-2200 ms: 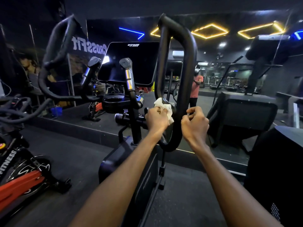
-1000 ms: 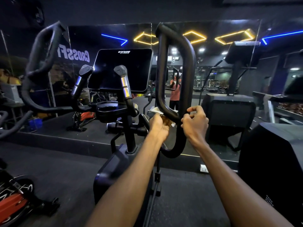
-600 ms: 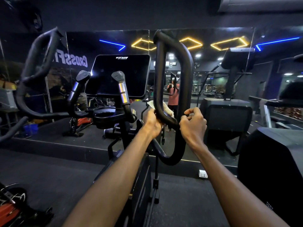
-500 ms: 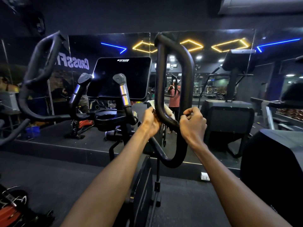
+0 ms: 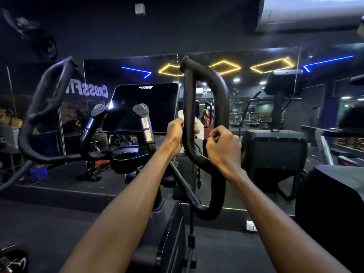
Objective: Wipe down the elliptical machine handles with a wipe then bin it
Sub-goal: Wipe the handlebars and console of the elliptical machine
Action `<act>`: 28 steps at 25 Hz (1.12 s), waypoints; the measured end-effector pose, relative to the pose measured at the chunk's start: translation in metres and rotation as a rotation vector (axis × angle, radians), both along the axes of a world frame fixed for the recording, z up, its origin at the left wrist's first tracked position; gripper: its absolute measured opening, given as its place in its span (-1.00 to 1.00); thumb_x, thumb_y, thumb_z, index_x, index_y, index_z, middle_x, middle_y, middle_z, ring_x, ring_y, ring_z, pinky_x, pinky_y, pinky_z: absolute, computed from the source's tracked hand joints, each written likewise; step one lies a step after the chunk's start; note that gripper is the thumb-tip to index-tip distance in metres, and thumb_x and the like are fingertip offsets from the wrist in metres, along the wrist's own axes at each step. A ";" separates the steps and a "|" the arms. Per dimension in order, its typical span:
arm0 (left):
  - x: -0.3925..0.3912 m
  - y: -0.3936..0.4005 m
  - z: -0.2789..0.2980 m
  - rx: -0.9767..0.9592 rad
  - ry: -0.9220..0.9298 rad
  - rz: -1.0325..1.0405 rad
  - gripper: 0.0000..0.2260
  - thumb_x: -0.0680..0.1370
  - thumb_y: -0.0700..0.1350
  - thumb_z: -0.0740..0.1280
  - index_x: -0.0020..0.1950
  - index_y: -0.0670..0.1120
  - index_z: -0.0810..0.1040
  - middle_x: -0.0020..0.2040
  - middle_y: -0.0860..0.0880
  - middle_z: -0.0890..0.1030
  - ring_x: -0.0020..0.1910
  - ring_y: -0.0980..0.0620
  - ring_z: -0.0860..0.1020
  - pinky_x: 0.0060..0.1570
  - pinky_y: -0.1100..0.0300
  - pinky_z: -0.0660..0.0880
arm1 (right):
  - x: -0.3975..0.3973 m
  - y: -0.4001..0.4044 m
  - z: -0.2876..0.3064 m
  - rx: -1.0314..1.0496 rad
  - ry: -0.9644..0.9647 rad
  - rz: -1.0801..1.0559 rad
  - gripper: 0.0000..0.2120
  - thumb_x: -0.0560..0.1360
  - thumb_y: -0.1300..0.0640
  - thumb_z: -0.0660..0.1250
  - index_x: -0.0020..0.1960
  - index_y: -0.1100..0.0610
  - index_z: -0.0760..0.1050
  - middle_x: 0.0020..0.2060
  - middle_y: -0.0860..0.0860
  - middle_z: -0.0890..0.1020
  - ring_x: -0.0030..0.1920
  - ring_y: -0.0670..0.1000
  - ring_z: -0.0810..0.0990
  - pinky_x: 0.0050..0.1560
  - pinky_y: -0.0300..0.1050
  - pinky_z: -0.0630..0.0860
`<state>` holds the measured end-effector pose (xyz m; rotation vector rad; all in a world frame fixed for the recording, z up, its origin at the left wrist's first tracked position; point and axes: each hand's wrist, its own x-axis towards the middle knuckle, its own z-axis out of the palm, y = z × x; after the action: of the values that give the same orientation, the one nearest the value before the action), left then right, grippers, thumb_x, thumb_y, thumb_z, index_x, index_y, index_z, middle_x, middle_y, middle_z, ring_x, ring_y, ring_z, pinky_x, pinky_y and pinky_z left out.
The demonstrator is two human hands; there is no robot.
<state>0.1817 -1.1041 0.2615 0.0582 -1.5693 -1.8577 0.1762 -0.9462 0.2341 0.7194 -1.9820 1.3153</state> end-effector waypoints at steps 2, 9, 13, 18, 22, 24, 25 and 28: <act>0.002 -0.002 -0.004 -0.003 -0.016 -0.069 -0.62 0.63 -0.16 -0.01 0.05 -0.32 0.55 -0.25 -0.23 0.64 -0.28 -0.17 0.60 -0.07 -0.10 0.53 | -0.002 0.001 0.009 -0.042 0.099 -0.047 -0.90 0.49 0.23 0.27 -0.09 0.10 0.56 -0.23 0.01 0.61 -0.24 0.02 0.51 -0.17 -0.17 0.29; -0.014 -0.010 0.053 -0.048 0.034 -0.073 -0.60 0.57 -0.12 -0.01 -0.10 -0.27 0.57 -0.25 -0.25 0.59 -0.27 -0.18 0.55 -0.15 -0.03 0.51 | -0.041 -0.017 0.043 0.010 0.431 -0.255 -0.61 0.43 0.27 0.33 0.26 0.18 0.48 0.22 0.22 0.44 0.14 0.17 0.49 0.15 0.05 0.49; -0.013 -0.019 0.070 -0.078 0.033 -0.132 -0.59 0.58 -0.10 -0.03 0.03 -0.30 0.55 -0.16 -0.26 0.58 -0.25 -0.16 0.57 -0.11 -0.02 0.51 | -0.056 -0.026 0.034 0.030 0.447 -0.212 -0.48 0.47 0.31 0.30 0.41 0.20 0.32 0.34 0.26 0.34 0.22 0.23 0.47 0.26 0.20 0.48; -0.016 -0.006 0.121 0.011 0.152 0.078 -0.63 0.66 -0.08 0.04 0.06 -0.30 0.54 -0.19 -0.29 0.62 -0.26 -0.18 0.61 -0.20 -0.04 0.57 | -0.061 -0.031 0.025 0.009 0.471 -0.209 -0.47 0.52 0.32 0.26 0.48 0.22 0.27 0.40 0.29 0.30 0.24 0.26 0.47 0.33 0.14 0.43; -0.026 -0.006 0.133 -0.040 0.278 0.450 -0.66 0.63 -0.06 0.20 -0.36 -0.04 0.42 -0.41 0.02 0.44 -0.38 0.02 0.43 -0.29 0.11 0.43 | -0.064 -0.027 0.023 0.031 0.501 -0.181 -0.48 0.54 0.29 0.27 0.48 0.21 0.26 0.42 0.29 0.28 0.22 0.25 0.48 0.32 0.11 0.43; -0.026 -0.001 0.133 -0.331 0.390 0.748 -0.69 0.63 -0.08 0.16 -0.29 -0.10 0.46 -0.39 0.04 0.47 -0.38 0.06 0.45 -0.25 0.11 0.43 | -0.063 -0.024 0.025 0.018 0.498 -0.148 -0.49 0.52 0.28 0.29 0.45 0.20 0.29 0.39 0.26 0.31 0.17 0.22 0.51 0.26 0.09 0.47; -0.027 0.002 0.131 -0.507 0.399 0.827 -0.73 0.63 -0.11 0.15 -0.20 -0.16 0.52 -0.32 -0.03 0.55 -0.29 0.01 0.52 -0.17 0.08 0.47 | -0.061 -0.021 0.027 0.009 0.497 -0.128 -0.49 0.51 0.26 0.30 0.43 0.19 0.30 0.36 0.24 0.32 0.13 0.21 0.52 0.22 0.08 0.50; -0.029 0.009 0.117 -0.940 0.271 1.027 -0.67 0.63 -0.06 0.13 0.22 -0.22 0.56 0.09 -0.20 0.64 0.10 -0.17 0.57 0.14 0.01 0.49 | -0.055 -0.013 0.036 -0.023 0.462 -0.074 -0.52 0.46 0.22 0.33 0.36 0.15 0.36 0.27 0.17 0.36 -0.01 0.13 0.53 0.11 0.09 0.54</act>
<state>0.1527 -1.0955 0.3787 0.1424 -1.6002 -0.2721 0.1209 -0.9593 0.2698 0.8435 -1.6027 1.0153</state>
